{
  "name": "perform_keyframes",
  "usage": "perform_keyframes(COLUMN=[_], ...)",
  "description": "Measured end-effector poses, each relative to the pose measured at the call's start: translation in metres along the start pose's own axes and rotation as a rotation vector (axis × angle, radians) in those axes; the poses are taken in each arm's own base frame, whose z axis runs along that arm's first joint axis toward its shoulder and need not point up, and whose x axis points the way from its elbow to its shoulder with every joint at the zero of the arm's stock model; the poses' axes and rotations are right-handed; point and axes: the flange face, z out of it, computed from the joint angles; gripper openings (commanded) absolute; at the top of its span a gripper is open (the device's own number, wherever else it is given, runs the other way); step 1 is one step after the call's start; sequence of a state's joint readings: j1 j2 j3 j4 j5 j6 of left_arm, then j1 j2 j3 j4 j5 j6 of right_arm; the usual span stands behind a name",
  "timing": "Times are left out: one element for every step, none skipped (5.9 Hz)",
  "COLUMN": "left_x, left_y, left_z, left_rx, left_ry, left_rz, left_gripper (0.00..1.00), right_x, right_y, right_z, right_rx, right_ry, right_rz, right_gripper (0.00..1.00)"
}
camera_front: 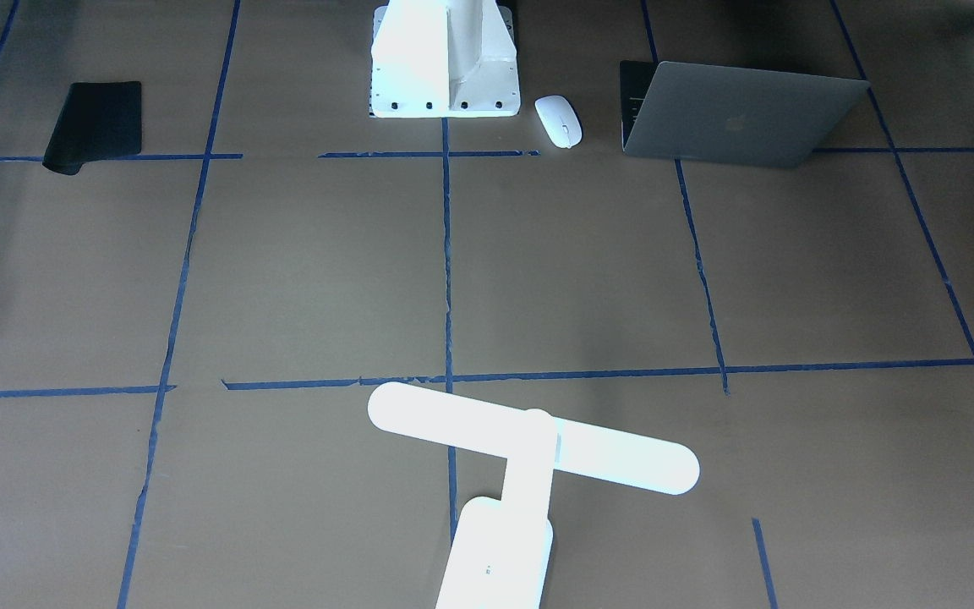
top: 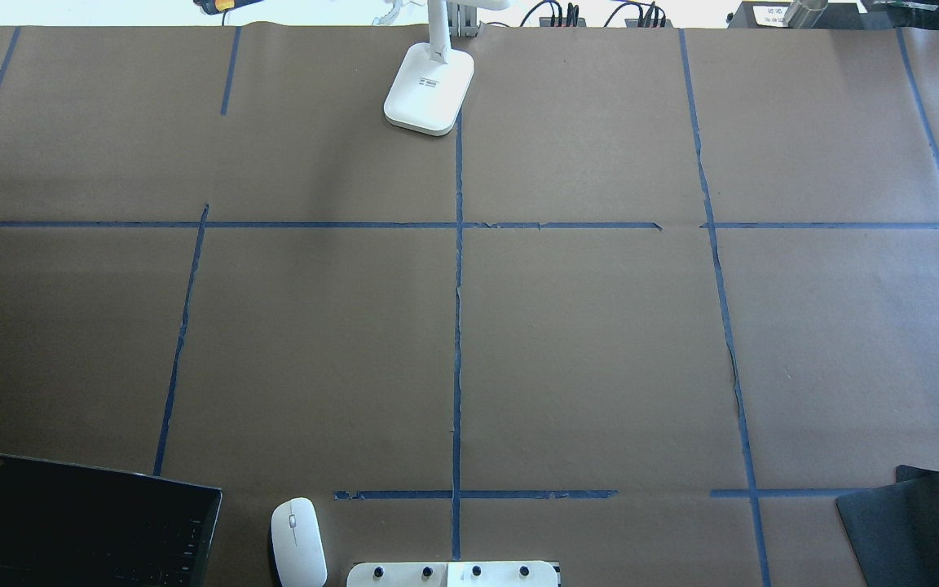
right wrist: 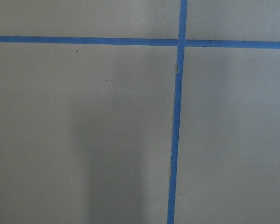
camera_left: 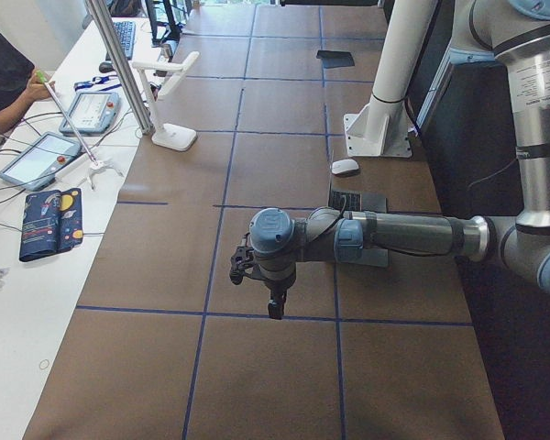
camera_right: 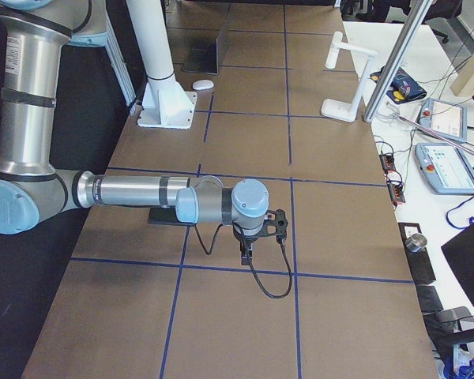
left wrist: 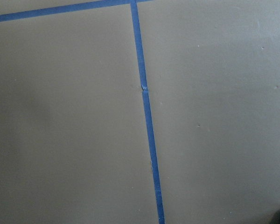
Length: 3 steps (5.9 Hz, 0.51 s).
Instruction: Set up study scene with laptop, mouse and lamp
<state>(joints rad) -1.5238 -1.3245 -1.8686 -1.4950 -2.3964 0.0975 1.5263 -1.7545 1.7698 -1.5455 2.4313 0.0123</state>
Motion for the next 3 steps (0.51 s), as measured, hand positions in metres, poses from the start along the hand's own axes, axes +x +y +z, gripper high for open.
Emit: perform_keyframes(left_x=[0.020, 0.058, 0.102], left_y=[-0.005, -0.011, -0.014], left_z=[-0.005, -0.006, -0.007], left_rx=[0.012, 0.003, -0.018], left_ry=[0.040, 0.081, 0.107], left_rz=[-0.013, 0.005, -0.027], left_gripper=[1.00, 1.00, 1.00], right_x=[-0.001, -0.001, -0.002], right_y=[0.000, 0.000, 0.000], right_z=[0.000, -0.001, -0.001], right_rx=[0.001, 0.002, 0.002], right_ry=[-0.003, -0.004, -0.005], right_rz=[-0.002, -0.007, -0.011], right_gripper=[1.00, 1.00, 1.00])
